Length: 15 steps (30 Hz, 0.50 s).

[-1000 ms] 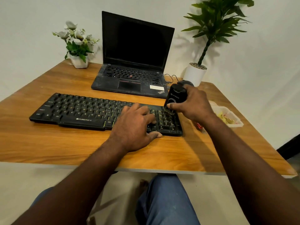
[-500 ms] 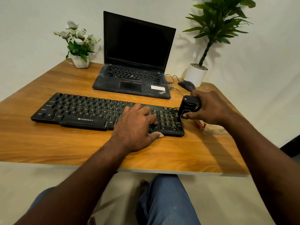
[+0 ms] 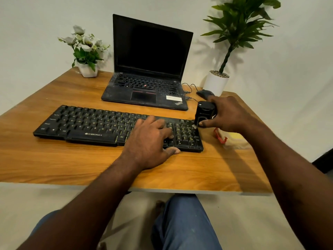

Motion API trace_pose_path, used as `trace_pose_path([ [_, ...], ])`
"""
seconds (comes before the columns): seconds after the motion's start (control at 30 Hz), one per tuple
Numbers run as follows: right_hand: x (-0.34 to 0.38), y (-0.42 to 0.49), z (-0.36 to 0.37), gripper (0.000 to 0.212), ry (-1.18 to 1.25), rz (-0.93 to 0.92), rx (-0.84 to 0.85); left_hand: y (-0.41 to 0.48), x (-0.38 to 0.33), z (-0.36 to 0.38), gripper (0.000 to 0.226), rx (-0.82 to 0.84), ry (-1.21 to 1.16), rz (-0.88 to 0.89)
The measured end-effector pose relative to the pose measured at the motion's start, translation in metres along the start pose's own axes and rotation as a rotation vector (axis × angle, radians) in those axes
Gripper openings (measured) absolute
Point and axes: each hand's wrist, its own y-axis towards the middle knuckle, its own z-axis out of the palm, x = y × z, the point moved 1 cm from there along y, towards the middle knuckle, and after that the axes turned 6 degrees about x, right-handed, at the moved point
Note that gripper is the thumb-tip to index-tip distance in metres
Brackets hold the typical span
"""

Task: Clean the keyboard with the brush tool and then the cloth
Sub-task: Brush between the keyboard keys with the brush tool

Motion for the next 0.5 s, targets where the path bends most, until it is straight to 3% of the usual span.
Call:
trace_pose_path([
  [0.13,0.010,0.013,0.006,0.053,0.108,-0.014,-0.159,0.000,0.000,-0.001,0.057,-0.002,-0.004,0.000],
  [0.2,0.029,0.018,0.018,0.047,0.191,-0.060,-0.150,0.000,0.000,-0.001,0.057,-0.003,0.012,-0.001],
  [0.33,0.037,0.019,0.029,0.044,0.085,-0.136,-0.078,-0.001,0.000,0.000,0.056,-0.003,0.024,-0.002],
  [0.5,0.005,0.005,0.009,0.046,-0.071,-0.050,-0.040,0.001,0.001,0.000,0.057,0.004,0.011,-0.006],
])
